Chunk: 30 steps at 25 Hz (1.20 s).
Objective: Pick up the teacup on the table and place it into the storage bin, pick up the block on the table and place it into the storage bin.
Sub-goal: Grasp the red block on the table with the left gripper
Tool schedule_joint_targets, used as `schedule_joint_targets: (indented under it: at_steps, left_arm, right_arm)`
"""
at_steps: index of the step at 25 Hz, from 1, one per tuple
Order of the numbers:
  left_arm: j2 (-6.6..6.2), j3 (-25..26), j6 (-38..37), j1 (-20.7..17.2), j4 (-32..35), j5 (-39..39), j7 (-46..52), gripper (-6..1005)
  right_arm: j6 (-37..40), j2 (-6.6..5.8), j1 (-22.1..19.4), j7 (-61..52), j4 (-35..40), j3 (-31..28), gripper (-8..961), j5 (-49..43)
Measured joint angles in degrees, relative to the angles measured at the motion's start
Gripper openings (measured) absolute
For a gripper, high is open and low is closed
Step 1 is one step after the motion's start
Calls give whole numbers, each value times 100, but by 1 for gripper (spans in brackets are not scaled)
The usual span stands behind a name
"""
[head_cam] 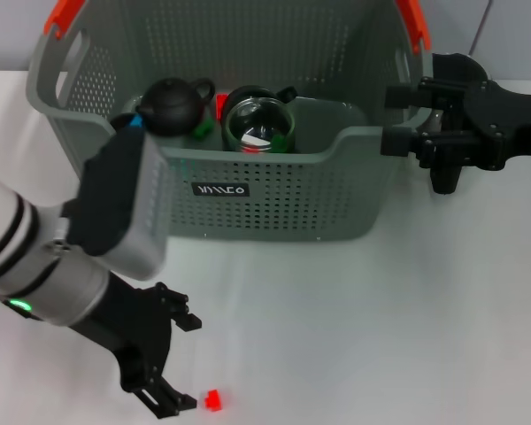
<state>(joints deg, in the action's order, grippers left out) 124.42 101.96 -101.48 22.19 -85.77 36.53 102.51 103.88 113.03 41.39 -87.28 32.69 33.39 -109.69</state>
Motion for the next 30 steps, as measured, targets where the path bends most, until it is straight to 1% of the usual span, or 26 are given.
schedule_joint_targets:
  at_steps: [6,12,17,24,30]
  left_arm:
    - [14,-619,183,20,-123,-44,783,884]
    - [17,-1264,685,3,-137,-112,1470,871]
    - [17,-1597,842,-18,-118,-298,1657,859]
    - [9,-1899,988,-47,-97,-472,1861,843]
    - [16,-2310,1242,-192,-134,-755,2016,830]
  right_arm:
    - [0,0,-16,44,0,-27,941,1]
    - [2,-13,-40,54,18,-39,940,2]
    - [26,-33,-59,56,31,-48,940,1]
    - [27,-44,-74,93,6,-53,940,8]
    - [39,-40,-81,100,1,-61,941,10]
